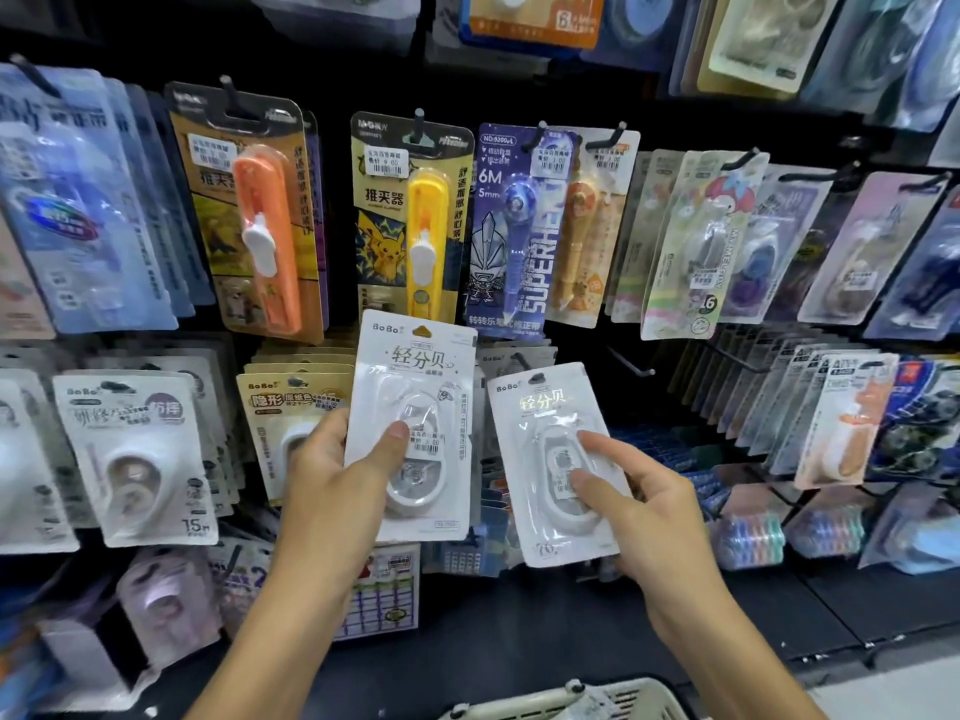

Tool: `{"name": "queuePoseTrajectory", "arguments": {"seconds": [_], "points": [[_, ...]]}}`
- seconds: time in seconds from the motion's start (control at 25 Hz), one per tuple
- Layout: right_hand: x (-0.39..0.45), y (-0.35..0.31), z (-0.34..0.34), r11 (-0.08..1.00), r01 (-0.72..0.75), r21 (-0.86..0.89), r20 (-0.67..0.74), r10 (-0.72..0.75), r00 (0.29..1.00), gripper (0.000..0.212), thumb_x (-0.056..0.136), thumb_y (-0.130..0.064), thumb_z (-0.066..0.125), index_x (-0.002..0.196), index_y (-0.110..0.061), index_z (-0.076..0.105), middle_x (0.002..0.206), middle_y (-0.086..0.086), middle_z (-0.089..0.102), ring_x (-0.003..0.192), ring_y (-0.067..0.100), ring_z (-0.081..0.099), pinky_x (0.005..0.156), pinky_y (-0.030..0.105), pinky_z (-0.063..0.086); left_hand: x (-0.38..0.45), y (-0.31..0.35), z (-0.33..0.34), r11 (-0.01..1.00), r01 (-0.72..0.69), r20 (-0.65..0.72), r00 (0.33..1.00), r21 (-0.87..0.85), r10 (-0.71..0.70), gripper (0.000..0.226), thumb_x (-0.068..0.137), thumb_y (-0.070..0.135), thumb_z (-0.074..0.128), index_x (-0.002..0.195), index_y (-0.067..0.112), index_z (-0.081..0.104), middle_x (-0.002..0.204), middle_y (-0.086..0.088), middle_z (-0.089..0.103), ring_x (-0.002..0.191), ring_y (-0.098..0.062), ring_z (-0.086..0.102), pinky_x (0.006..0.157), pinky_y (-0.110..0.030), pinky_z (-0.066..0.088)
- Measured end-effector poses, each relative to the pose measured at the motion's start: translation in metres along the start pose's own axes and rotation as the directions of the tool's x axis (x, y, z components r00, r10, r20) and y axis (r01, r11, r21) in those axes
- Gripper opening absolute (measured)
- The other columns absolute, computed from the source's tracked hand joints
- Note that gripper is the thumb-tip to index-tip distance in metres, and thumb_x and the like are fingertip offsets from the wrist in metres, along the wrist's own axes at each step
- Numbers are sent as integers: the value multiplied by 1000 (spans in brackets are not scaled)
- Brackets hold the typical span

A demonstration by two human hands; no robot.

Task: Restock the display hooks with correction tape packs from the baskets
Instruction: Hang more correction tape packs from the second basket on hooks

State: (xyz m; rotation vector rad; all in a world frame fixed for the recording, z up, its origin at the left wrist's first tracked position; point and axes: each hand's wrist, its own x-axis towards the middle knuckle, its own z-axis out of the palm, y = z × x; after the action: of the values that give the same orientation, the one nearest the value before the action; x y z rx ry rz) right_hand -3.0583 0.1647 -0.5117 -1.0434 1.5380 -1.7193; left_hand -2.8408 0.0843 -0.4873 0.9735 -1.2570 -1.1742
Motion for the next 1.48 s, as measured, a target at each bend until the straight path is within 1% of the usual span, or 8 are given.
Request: {"name": "queuePoseTrajectory", "arguments": {"seconds": [0.2,0.28,0.36,0.52,0.64,0.88,1.12,1.48], "points": [[6,5,22,993,-69,91,-9,70,997,49,88,-14,77,127,-41,62,127,-14,65,102,2,68,71,16,56,-2,-8,8,999,9,39,999,32,-11,14,98,25,64,102,38,69,97,21,77,87,0,73,72,-26,50],[0,8,29,997,-4,76,48,0,999,53,84,-29,80,124,-54,55,126,-26,62,102,-13,63,69,13,54,-2,-12,12,999,11,77,997,44,-14,13,99,26,63,102,37,68,99,19,77,92,-3,73,75,-28,52],[-7,10,37,992,45,118,182,-66,981,54,74,-41,83,117,-54,54,121,-20,68,102,-1,69,74,22,57,-2,-15,17,997,-3,147,989,81,-10,12,99,25,62,106,34,67,102,15,77,96,-7,73,83,-34,56],[-8,9,47,981,126,145,194,-153,969,44,80,-8,80,110,-34,61,110,-1,75,96,17,74,75,24,58,-6,-17,27,971,-125,330,943,205,51,15,99,31,60,113,37,65,109,22,74,100,2,68,85,-27,52],[-2,9,31,989,69,131,-11,-68,998,44,85,-2,74,109,-39,70,115,-14,73,105,4,68,77,17,53,-3,-23,22,667,-411,365,905,622,217,41,98,47,54,138,37,52,141,29,47,132,2,39,110,-23,32],[1,13,9,999,32,32,-25,-31,999,43,84,-4,72,100,-43,78,113,-26,72,108,-10,62,83,15,47,1,-36,25,356,-473,459,879,806,128,62,99,50,45,156,31,29,169,16,-4,154,-9,-16,125,-38,-3],[-9,20,-12,989,96,115,-64,-89,994,42,83,1,68,104,-34,79,113,-7,76,105,16,70,78,22,54,5,-40,22,330,-460,446,887,824,122,62,96,48,50,154,32,32,168,19,-6,154,-8,-19,126,-45,-5],[19,16,13,991,85,-108,21,-83,996,40,90,-8,70,107,-45,70,114,-35,67,110,-23,53,87,7,40,5,-37,19,348,-465,458,882,814,108,63,98,48,47,156,31,30,167,22,-6,153,-5,-20,127,-43,-2]]}}
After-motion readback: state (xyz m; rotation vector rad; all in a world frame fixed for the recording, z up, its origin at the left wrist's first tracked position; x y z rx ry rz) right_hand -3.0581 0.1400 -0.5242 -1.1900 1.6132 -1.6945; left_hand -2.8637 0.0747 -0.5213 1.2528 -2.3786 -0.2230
